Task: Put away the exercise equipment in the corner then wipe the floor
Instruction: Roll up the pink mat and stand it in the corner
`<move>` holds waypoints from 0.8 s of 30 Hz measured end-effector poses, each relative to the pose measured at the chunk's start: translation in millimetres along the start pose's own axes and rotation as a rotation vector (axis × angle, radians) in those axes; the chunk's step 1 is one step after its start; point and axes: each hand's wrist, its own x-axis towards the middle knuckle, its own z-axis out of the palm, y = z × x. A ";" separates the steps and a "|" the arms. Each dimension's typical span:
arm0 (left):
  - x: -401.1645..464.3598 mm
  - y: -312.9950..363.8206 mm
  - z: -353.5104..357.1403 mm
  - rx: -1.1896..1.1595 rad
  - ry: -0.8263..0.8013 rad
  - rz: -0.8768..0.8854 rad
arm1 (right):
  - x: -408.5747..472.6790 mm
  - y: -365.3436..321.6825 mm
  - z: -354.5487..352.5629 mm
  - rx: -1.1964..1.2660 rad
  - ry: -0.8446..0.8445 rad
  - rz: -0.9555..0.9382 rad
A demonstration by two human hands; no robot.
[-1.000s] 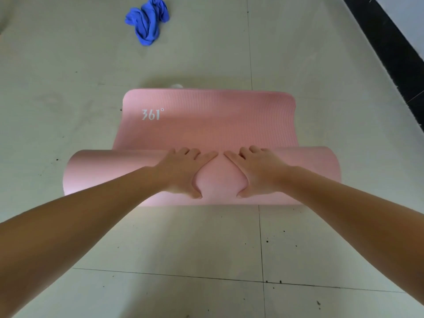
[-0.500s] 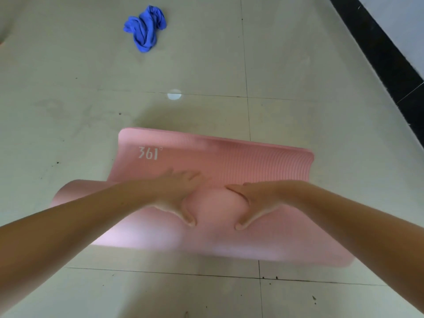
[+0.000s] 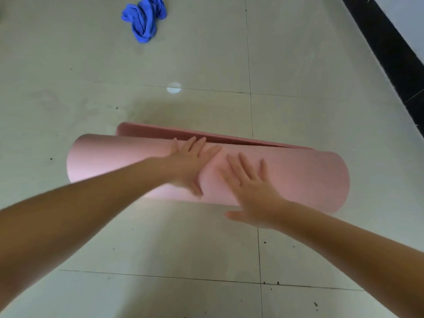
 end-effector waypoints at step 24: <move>-49.5 -198.4 27.3 -1.609 0.677 -0.697 | 109.5 83.6 -51.7 0.187 -0.064 0.106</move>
